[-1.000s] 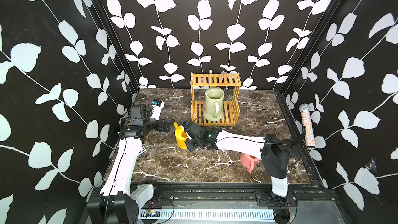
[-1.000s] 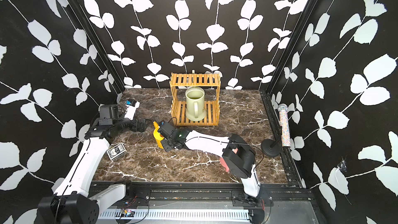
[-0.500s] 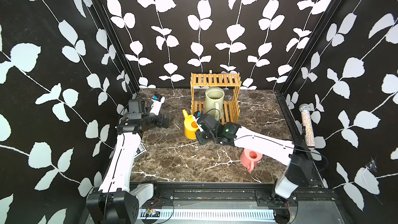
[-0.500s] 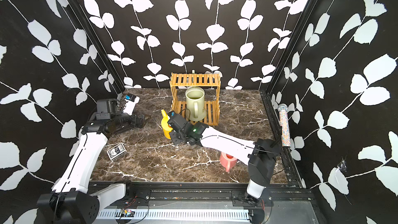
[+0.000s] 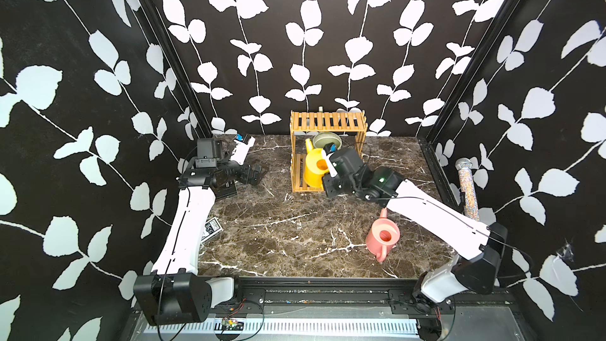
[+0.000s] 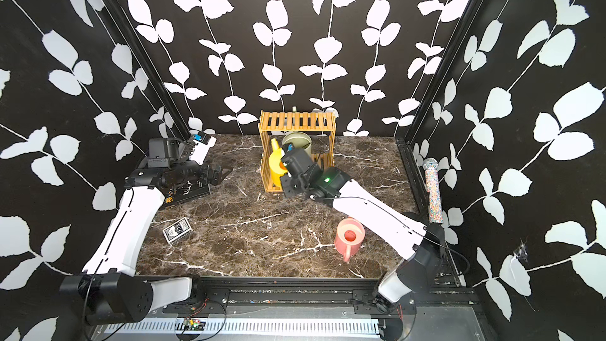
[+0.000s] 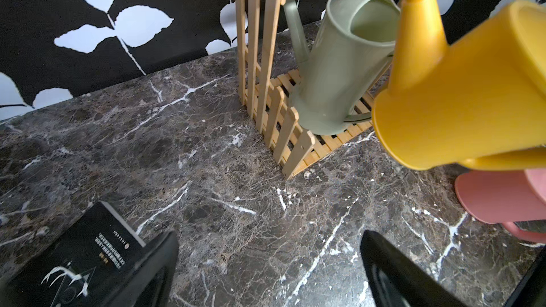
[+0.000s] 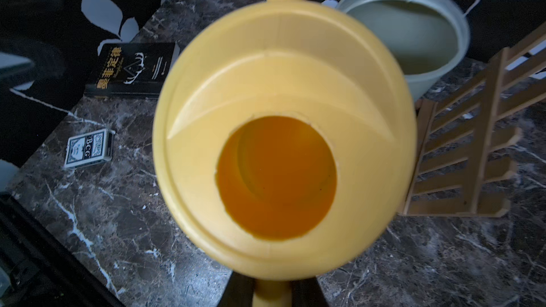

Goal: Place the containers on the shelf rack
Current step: 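Place the container on the shelf.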

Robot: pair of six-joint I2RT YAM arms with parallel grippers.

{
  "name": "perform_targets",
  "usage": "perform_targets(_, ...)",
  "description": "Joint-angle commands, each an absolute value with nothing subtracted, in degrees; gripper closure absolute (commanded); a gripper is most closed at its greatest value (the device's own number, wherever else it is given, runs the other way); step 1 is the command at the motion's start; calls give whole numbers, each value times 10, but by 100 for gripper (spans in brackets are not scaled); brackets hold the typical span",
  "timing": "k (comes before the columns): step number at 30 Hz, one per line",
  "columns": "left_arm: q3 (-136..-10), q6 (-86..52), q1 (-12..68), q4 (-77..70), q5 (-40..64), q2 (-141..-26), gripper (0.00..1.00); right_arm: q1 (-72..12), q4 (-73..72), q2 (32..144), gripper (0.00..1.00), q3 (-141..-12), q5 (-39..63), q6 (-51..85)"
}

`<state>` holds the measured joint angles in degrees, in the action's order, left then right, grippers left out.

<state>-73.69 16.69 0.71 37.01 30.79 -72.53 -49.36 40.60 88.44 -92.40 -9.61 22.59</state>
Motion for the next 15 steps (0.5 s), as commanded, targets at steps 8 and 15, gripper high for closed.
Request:
perform_targets(8,-811,199,53,398,317,-760,1,-440,482,934,95,-1098,-141,189)
perform_targets(15,-826,190,62,401,324,-771,1,-413,504,980,96,-1194,-152,173)
